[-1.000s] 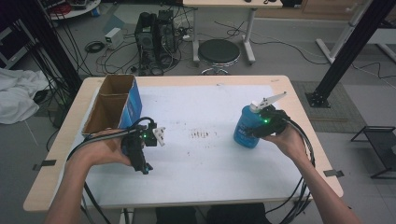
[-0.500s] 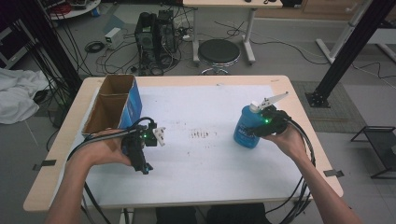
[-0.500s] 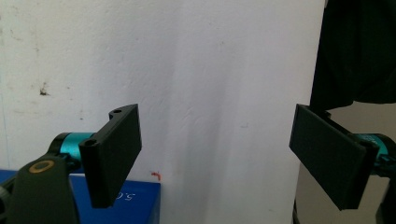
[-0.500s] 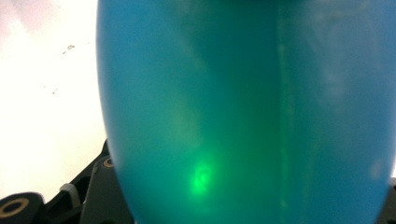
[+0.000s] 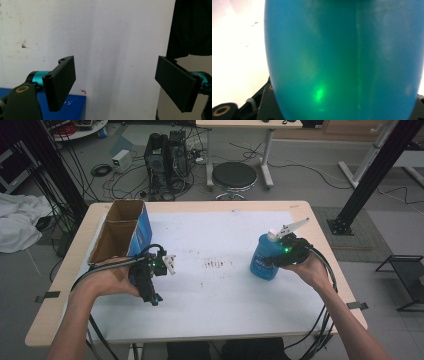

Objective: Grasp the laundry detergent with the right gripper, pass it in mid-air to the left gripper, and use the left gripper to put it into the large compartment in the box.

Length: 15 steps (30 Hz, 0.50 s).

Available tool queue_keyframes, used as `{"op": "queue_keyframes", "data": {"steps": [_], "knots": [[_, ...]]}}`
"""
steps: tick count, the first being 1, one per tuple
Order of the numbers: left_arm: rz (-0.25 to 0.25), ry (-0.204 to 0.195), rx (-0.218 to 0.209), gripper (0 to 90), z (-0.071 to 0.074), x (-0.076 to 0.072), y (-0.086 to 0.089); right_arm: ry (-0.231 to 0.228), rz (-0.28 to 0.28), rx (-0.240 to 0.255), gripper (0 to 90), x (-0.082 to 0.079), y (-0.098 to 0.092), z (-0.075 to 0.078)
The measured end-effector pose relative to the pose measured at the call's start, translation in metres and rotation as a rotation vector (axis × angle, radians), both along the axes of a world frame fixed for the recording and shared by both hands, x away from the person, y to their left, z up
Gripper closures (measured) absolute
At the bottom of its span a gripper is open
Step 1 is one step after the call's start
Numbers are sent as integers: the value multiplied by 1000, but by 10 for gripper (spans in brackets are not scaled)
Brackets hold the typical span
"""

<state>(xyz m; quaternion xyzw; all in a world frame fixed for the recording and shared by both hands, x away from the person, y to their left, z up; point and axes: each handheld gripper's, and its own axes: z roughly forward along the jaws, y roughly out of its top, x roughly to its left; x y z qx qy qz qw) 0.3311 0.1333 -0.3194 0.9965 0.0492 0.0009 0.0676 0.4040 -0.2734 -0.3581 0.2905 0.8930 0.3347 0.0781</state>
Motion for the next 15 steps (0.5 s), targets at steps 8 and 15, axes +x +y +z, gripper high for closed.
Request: {"op": "queue_keyframes", "data": {"steps": [8, 15], "knots": [[9, 0, -9, 169, 4, 4, -4, -5, 24, 2, 445, -4, 4, 5], [8, -11, -58, 169, 17, 10, -9, -25, 101, -21, 445, -11, 13, 18]]}}
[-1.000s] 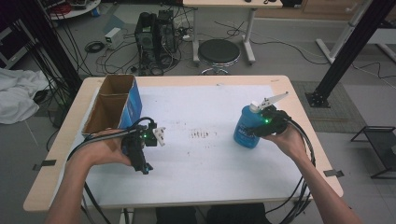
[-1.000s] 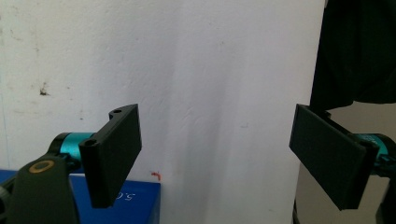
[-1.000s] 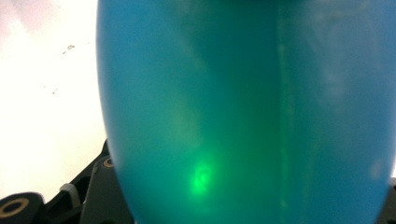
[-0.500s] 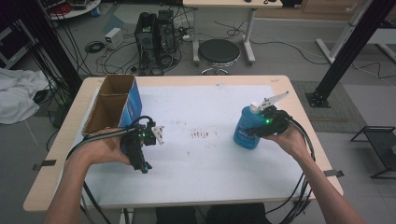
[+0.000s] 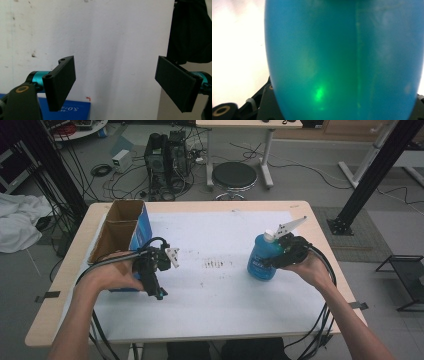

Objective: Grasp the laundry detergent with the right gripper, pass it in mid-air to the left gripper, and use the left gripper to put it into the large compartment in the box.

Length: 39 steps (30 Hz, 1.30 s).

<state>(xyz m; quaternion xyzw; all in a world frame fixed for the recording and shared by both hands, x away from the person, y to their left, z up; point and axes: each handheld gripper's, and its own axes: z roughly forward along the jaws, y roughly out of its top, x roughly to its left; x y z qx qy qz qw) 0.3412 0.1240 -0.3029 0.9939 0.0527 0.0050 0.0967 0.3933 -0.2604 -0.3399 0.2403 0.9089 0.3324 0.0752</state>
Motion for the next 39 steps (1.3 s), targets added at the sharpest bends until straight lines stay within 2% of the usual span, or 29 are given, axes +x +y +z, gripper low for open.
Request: {"op": "queue_keyframes", "data": {"steps": [2, 6, 8, 9, 10, 16, 20, 23, 24, 30, 32, 33, 34, 36, 38, 39], "knots": [[-5, -1, -9, 169, 5, 3, -3, 6, 41, -2, 444, -3, 5, 5], [0, -2, -54, 169, 14, 7, -10, 31, 69, 0, 444, -7, 13, 10], [-8, 7, -55, 169, 19, 11, -15, 13, 119, -1, 444, -9, 21, 12], [-3, 15, -67, 169, 21, 12, -18, 13, 119, -1, 444, -9, 21, 12], [-2, 19, -74, 169, 23, 14, -21, 32, 139, -11, 444, -10, 25, 15], [8, 34, -109, 169, 34, 25, -40, 40, 196, -6, 445, -12, 36, 17], [8, 44, -140, 169, 40, 29, -54, 49, 232, -20, 445, -16, 46, 18], [-8, 50, -153, 168, 44, 33, -65, 33, 285, -27, 445, -18, 52, 17], [-12, 45, -163, 168, 45, 33, -69, 43, 288, -31, 444, -19, 55, 17], [-45, 45, -202, 168, 51, 35, -94, 43, 392, -36, 444, -22, 71, 16], [-51, 57, -204, 168, 51, 34, -101, 46, 407, -37, 444, -23, 76, 17], [-52, 57, -207, 169, 51, 34, -104, 42, 402, -16, 444, -24, 78, 16], [-38, 55, -220, 168, 51, 32, -107, 41, 406, -13, 444, -24, 80, 16], [-51, 52, -216, 168, 51, 32, -111, 63, 404, -17, 444, -26, 82, 17], [-52, 57, -220, 168, 49, 31, -116, 30, 424, -24, 443, -23, 84, 18], [-53, 58, -219, 169, 49, 31, -118, 38, 409, -22, 443, -25, 84, 19]]}}
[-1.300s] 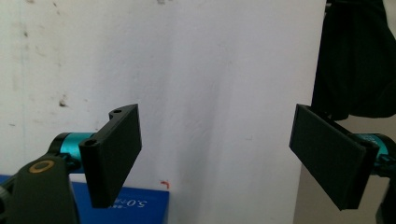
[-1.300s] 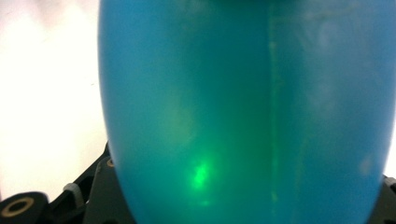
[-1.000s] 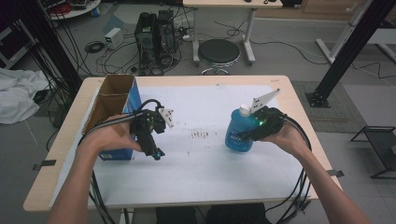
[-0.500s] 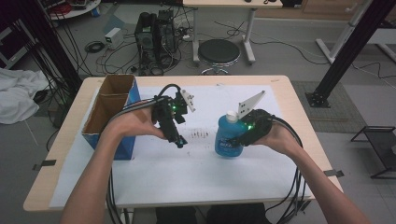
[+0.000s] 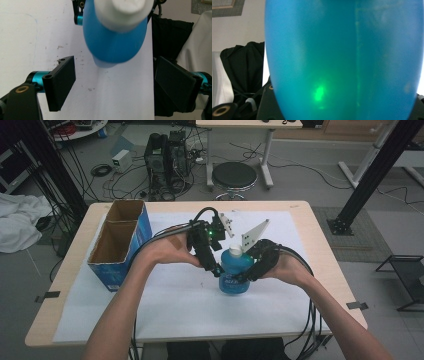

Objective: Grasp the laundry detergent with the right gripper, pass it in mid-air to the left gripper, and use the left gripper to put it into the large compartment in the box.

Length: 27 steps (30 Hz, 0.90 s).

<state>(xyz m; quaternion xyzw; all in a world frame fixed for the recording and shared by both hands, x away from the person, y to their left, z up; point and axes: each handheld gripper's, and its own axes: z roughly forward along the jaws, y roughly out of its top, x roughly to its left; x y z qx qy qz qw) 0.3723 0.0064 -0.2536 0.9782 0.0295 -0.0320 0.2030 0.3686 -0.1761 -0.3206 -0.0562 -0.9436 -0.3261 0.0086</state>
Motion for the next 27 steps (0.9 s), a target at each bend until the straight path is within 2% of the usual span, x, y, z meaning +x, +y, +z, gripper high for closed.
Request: {"op": "queue_keyframes", "data": {"steps": [2, 3, 6, 11, 13, 14, 15, 19, 24, 27], "knots": [[-3, -2, -6, 169, -1, 0, -4, -8, 12, 8, 443, 1, 1, 0], [-5, -2, -6, 169, -1, 1, -5, 11, 18, 3, 443, 0, 2, 0], [-9, -4, -9, 169, -2, 0, -11, 26, 15, -2, 443, -1, 4, -1], [-13, -4, -15, 169, -5, 1, -17, 12, 26, 12, 443, 0, 6, -2], [-13, -5, -17, 169, -7, 1, -19, 41, 2, 4, 443, -3, 7, -1], [-15, -1, -20, 169, -7, 0, -20, 41, 2, 4, 443, -3, 7, -1], [-17, -1, -21, 169, -8, 0, -21, 21, 18, 19, 443, -1, 7, -1], [-19, -5, -26, 194, -8, 0, -23, 14, 43, 16, 443, 0, 7, -1], [-12, -3, -31, 222, -11, 1, -23, 32, 30, 11, 443, -2, 8, -1], [-17, -6, -32, 240, -11, 1, -24, 4, 43, 20, 443, 1, 8, -3]]}}
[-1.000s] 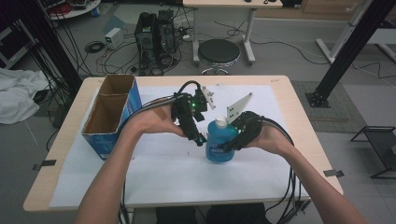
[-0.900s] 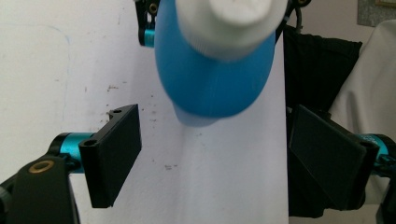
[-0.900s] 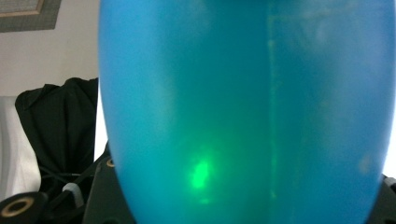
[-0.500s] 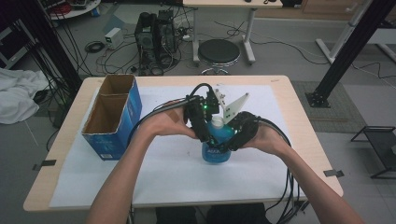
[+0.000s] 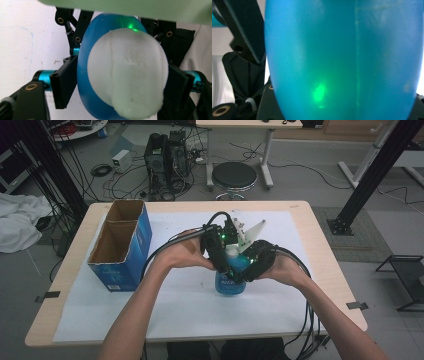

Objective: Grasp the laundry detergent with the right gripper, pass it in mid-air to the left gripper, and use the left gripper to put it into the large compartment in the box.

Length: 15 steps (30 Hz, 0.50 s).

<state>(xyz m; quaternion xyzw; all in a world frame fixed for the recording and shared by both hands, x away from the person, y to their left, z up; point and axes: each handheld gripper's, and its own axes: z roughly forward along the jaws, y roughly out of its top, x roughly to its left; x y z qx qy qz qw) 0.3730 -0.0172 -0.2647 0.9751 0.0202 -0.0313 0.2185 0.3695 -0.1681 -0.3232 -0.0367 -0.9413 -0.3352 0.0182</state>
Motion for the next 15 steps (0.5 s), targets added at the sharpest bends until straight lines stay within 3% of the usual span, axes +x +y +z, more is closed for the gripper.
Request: {"op": "queue_keyframes", "data": {"steps": [2, 6, 9, 15], "knots": [[5, -1, 0, 245, -1, 0, 0, 5, 9, -14, 442, 0, 0, 0], [7, -1, -1, 261, -2, 0, 0, 29, -24, -11, 443, -2, 0, 0], [9, -3, -4, 262, -2, 0, 0, 3, 5, -8, 442, 1, 0, -2], [3, -2, -3, 292, -3, 0, 0, 10, -7, -11, 442, 0, 1, -2]]}}
